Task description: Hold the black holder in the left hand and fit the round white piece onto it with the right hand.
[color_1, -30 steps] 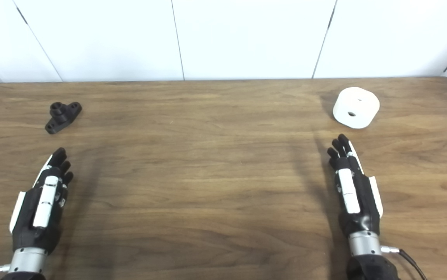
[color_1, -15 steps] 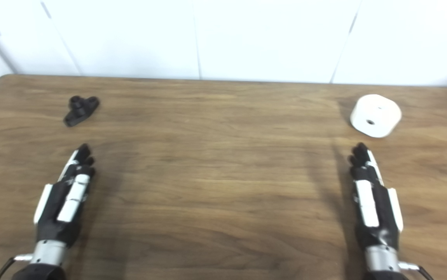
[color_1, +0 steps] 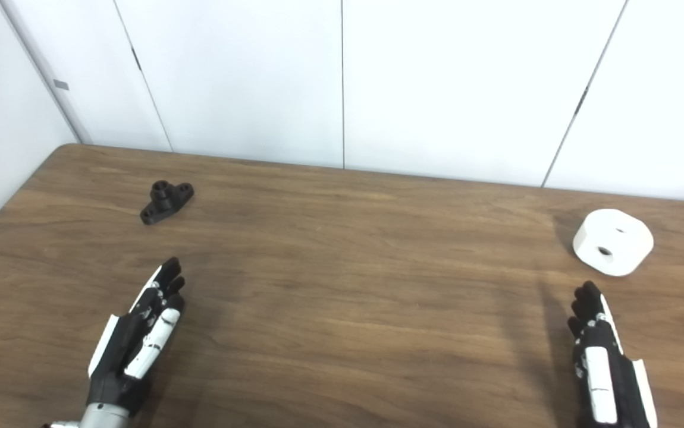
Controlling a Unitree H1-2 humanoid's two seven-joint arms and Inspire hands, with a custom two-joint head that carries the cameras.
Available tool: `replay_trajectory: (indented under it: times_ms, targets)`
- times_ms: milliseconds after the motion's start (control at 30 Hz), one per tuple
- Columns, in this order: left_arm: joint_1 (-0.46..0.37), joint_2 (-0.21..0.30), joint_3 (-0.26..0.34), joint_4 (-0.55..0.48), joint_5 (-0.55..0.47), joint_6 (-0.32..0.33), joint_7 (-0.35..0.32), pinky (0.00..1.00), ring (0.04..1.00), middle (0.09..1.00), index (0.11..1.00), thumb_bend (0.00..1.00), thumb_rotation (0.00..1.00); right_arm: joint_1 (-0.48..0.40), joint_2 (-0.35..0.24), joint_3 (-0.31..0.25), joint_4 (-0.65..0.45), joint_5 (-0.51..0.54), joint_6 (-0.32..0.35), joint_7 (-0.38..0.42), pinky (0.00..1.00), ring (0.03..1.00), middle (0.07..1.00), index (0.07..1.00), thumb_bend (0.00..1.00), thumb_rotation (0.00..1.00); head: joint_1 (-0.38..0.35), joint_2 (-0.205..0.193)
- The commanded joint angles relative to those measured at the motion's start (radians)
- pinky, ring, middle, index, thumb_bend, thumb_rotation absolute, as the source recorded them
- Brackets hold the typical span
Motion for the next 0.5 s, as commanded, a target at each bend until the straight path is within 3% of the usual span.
replay_trajectory:
  times_ms: [0, 367, 467]
  targets:
    - [0.036, -0.043, -0.011, 0.001, 0.009, -0.01, 0.004, 1.0, 0.977, 0.983, 0.965, 0.42, 0.55, 0.049, -0.023, -0.004, 0.019, 0.007, -0.027, 0.016, 1.0, 0.992, 0.976, 0.968, 0.53, 0.9, 0.002, -0.006]
    - [0.038, -0.039, -0.032, 0.029, 0.014, -0.037, 0.014, 0.99, 0.98, 0.984, 0.965, 0.45, 0.55, 0.044, -0.03, -0.013, 0.054, 0.021, -0.064, 0.05, 1.0, 0.979, 0.972, 0.964, 0.52, 0.89, 0.027, -0.045]
    - [0.041, -0.038, -0.035, 0.04, 0.024, -0.053, 0.018, 0.99, 0.98, 0.989, 0.969, 0.43, 0.54, 0.044, -0.017, -0.022, 0.06, -0.008, -0.067, 0.026, 1.0, 0.949, 0.937, 0.924, 0.56, 0.87, 0.026, -0.055]
